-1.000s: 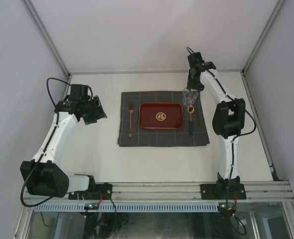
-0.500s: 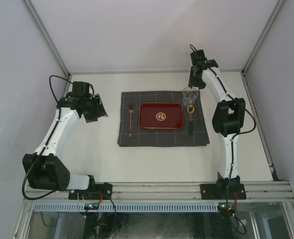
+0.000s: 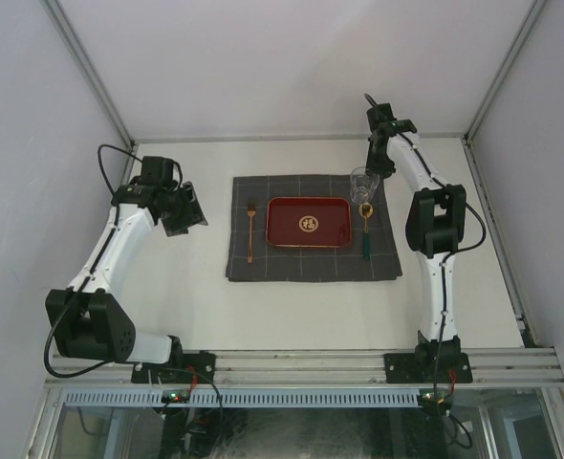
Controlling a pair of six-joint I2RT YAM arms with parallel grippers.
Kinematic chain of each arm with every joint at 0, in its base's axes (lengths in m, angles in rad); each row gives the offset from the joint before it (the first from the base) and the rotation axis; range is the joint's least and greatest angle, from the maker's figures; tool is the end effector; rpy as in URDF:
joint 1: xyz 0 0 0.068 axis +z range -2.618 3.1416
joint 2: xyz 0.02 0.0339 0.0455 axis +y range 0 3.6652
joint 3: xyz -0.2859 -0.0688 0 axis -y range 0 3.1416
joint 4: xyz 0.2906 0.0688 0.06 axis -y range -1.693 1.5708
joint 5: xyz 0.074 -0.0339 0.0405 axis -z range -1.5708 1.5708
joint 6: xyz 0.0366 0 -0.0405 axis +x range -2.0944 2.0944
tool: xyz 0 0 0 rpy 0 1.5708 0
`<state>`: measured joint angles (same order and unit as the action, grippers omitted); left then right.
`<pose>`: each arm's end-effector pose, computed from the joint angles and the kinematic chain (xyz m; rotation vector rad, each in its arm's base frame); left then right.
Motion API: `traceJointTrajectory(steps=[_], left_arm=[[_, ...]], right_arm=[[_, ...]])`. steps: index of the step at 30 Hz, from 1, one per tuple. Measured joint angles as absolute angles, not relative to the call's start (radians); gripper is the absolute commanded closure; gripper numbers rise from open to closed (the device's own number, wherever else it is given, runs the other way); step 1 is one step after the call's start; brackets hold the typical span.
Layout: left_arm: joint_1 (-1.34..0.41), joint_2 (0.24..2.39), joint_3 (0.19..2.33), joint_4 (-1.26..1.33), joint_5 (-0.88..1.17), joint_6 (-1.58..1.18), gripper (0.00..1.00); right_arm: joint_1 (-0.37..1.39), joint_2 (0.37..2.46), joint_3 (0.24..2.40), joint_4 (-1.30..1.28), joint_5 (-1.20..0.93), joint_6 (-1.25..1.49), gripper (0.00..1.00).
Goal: Set the dinner table for one person
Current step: Adjust the cup on the napkin.
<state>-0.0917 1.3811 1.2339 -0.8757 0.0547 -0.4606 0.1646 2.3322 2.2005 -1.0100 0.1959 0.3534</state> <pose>0.3184 -0.0313 0.3166 -0.4600 2.5754 -0.2693 0.5526 0.0846 0.2418 0.3093 2.6589 -0.1049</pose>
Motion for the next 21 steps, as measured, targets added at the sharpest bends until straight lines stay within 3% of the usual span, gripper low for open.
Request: traceJointTrajectory(steps=[2,4,21], left_arm=[[-0.092,1.386,1.234,-0.876,0.055,-0.461,0.42],[-0.092,1.393,1.234,-0.876,0.055,-0.461,0.42],[-0.092,1.417,1.235,-0.876,0.056,-0.461,0.42]], right_arm=[[0.162,2.336,2.201,-1.01,0.193,0.349,0.94],[0.159,2.337,2.201,-1.015,0.184,0.346,1.0],[0.151,2.34,2.207,-1.009,0.155,0.345,1.0]])
